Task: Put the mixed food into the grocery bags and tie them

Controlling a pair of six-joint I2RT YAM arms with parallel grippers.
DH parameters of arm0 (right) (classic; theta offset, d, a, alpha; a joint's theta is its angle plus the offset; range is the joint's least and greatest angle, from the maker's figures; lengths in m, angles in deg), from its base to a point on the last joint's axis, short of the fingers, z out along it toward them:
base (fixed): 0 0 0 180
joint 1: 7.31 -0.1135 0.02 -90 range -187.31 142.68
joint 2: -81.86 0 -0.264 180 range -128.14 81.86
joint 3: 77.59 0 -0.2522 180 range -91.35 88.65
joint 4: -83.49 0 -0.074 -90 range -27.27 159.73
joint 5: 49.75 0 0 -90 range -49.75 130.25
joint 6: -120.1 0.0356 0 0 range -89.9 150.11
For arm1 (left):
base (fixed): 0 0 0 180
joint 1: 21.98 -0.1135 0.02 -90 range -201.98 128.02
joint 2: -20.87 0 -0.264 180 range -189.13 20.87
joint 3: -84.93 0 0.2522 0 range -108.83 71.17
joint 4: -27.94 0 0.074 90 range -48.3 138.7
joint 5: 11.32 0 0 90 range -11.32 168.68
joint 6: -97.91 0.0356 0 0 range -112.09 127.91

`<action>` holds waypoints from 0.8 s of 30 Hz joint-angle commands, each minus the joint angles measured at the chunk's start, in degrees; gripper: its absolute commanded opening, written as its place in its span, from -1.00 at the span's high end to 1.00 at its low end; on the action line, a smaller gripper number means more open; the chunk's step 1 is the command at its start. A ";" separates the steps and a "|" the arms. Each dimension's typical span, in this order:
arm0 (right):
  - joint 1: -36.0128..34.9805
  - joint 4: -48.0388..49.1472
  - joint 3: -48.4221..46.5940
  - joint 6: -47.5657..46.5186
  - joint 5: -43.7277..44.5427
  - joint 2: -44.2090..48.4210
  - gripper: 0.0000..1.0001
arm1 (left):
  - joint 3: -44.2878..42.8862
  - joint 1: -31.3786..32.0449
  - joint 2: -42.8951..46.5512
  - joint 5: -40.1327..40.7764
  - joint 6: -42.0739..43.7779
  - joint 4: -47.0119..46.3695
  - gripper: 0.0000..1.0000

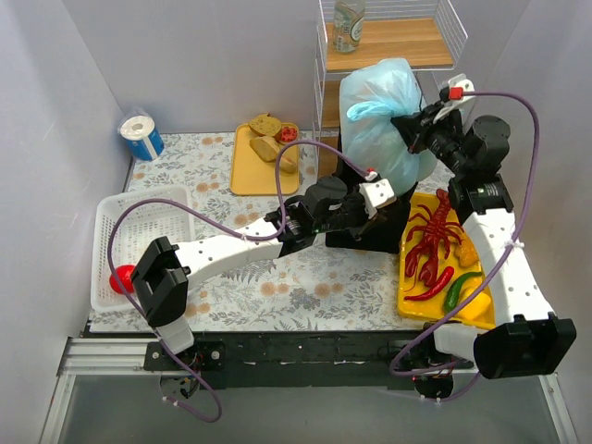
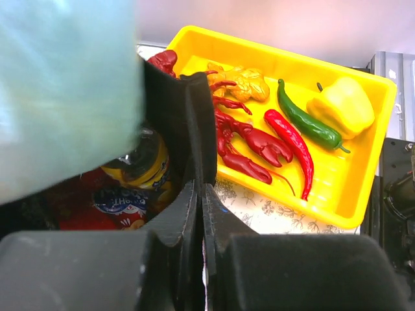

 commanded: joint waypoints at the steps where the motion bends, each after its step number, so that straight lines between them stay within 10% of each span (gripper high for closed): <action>1: 0.20 3.84 5.43 1.92 1.53 6.20 0.97 | 0.90 0.68 4.81 1.19 0.63 -0.25 1.00; 9: 0.11 -21.02 8.51 -3.35 12.45 15.44 0.97 | 0.11 0.68 4.99 4.80 1.42 -0.07 1.00; 24: -4.55 -33.89 18.61 -4.23 14.02 9.38 0.97 | -5.42 0.68 2.97 -0.04 4.06 2.13 1.00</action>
